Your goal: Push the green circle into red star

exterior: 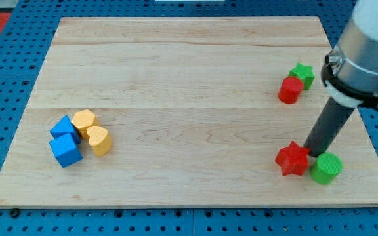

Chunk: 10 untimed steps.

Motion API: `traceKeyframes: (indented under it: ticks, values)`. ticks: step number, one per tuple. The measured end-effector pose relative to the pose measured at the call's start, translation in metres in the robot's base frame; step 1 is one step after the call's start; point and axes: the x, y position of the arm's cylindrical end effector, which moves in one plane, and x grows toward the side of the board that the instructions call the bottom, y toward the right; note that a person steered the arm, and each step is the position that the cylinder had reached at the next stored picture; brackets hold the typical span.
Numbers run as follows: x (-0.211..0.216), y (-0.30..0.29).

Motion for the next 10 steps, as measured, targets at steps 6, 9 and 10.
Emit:
traceKeyframes:
  ticks: [6,9,10]
  values:
    - [0.051,0.051]
    - [0.01,-0.012]
    - [-0.036,0.074]
